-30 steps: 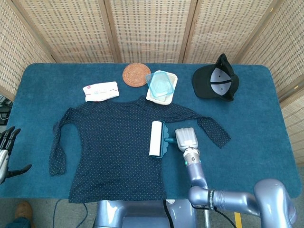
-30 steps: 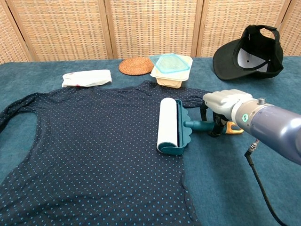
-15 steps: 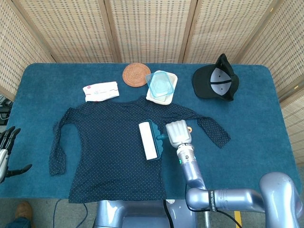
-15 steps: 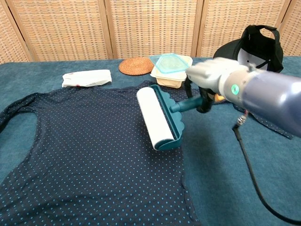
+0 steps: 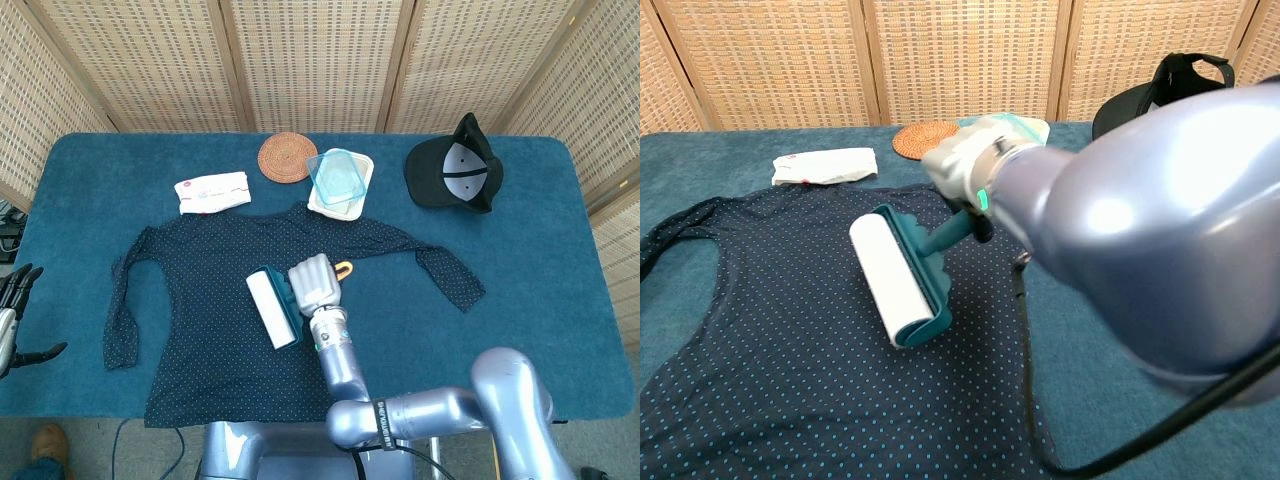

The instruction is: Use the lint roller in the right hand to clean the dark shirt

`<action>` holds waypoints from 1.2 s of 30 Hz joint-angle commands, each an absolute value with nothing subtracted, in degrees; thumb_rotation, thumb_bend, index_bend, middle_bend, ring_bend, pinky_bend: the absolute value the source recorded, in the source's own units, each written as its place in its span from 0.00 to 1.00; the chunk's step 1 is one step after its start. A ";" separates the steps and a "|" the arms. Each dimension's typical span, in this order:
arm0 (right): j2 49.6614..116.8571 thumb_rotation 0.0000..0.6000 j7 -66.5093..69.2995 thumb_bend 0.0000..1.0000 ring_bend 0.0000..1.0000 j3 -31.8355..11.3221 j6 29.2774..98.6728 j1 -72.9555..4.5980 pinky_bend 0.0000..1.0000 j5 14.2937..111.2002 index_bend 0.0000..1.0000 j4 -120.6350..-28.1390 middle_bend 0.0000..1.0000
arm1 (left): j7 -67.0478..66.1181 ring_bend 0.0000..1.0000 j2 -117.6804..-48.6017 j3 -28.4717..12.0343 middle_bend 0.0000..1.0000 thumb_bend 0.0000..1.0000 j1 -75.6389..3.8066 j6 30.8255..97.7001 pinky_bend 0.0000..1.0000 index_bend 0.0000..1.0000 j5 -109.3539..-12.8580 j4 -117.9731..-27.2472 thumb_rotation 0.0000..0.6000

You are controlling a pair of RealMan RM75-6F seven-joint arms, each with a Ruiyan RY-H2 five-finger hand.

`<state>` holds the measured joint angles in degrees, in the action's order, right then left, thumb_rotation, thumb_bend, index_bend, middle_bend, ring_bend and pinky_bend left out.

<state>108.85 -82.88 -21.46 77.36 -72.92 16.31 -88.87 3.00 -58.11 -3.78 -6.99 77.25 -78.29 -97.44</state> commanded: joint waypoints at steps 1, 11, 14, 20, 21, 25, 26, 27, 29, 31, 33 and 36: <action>111.34 1.00 -85.72 0.81 1.00 -21.36 77.28 -75.32 1.00 15.23 0.75 -86.47 1.00 | 3.23 0.00 -58.11 -3.88 0.00 0.00 -7.18 76.79 0.00 0.00 -77.83 -97.22 1.00; 115.38 1.00 -88.51 0.82 1.00 -20.73 77.03 -77.76 1.00 13.82 0.75 -81.58 1.00 | 3.45 0.00 -58.48 -3.95 0.00 0.00 -7.83 75.28 0.00 0.00 -76.71 -96.12 1.00; 115.00 1.00 -88.55 0.82 1.00 -19.07 77.07 -76.85 1.00 14.40 0.75 -80.83 1.00 | 3.32 0.00 -58.56 -3.96 0.00 0.00 -7.81 75.39 0.00 0.00 -76.61 -96.05 1.00; 111.37 1.00 -89.43 0.82 1.00 -13.77 78.08 -73.90 1.00 17.34 0.75 -80.21 1.00 | 2.76 0.00 -58.76 -3.91 0.00 0.00 -7.84 75.40 0.00 0.00 -76.40 -96.04 1.00; 110.84 1.00 -89.35 0.82 1.00 -13.47 78.09 -73.50 1.00 17.49 0.75 -80.22 1.00 | 2.66 0.00 -58.80 -3.89 0.00 0.00 -7.86 75.38 0.00 0.00 -76.40 -96.05 1.00; 107.18 1.00 -88.15 0.82 1.00 -12.04 77.74 -70.84 1.00 18.34 0.75 -80.03 1.00 | 1.93 0.00 -59.12 -3.63 0.00 0.00 -8.10 74.99 0.00 0.00 -76.56 -96.20 1.00; 106.38 1.00 -88.10 0.82 1.00 -11.69 77.63 -70.33 1.00 18.46 0.75 -79.91 1.00 | 1.70 0.00 -59.22 -3.58 0.00 0.00 -8.18 74.86 0.00 0.00 -76.56 -96.22 1.00; 105.61 1.00 -88.07 0.82 1.00 -11.36 77.50 -69.85 1.00 18.57 0.75 -79.80 1.00 | 1.50 0.00 -59.29 -3.53 0.00 0.00 -8.23 74.78 0.00 0.00 -76.56 -96.27 1.00; 103.52 1.00 -87.81 0.82 1.00 -11.12 77.05 -68.48 1.00 18.04 0.75 -79.50 1.00 | 0.83 0.00 -59.51 -3.51 0.00 0.00 -8.31 74.86 0.00 0.00 -76.53 -96.45 1.00; 102.90 1.00 -87.46 0.82 1.00 -11.44 76.43 -68.08 1.00 17.94 0.75 -79.99 1.00 | 0.60 0.00 -59.56 -3.52 0.00 0.00 -8.25 75.03 0.00 0.00 -76.45 -96.57 1.00; 102.77 1.00 -87.50 0.82 1.00 -11.48 76.21 -68.01 1.00 18.07 0.75 -80.21 1.00 | 0.53 0.00 -59.57 -3.51 0.00 0.00 -8.23 75.06 0.00 0.00 -76.37 -96.57 1.00; 103.19 1.00 -87.86 0.82 1.00 -11.43 75.85 -68.21 1.00 18.55 0.75 -80.40 1.00 | 0.47 0.00 -59.59 -3.50 0.00 0.00 -8.24 75.00 0.00 0.00 -76.23 -96.56 1.00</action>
<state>103.11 -87.79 -11.44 75.93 -68.17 18.46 -80.35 0.47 -59.59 -3.50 -8.24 75.01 -76.22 -96.55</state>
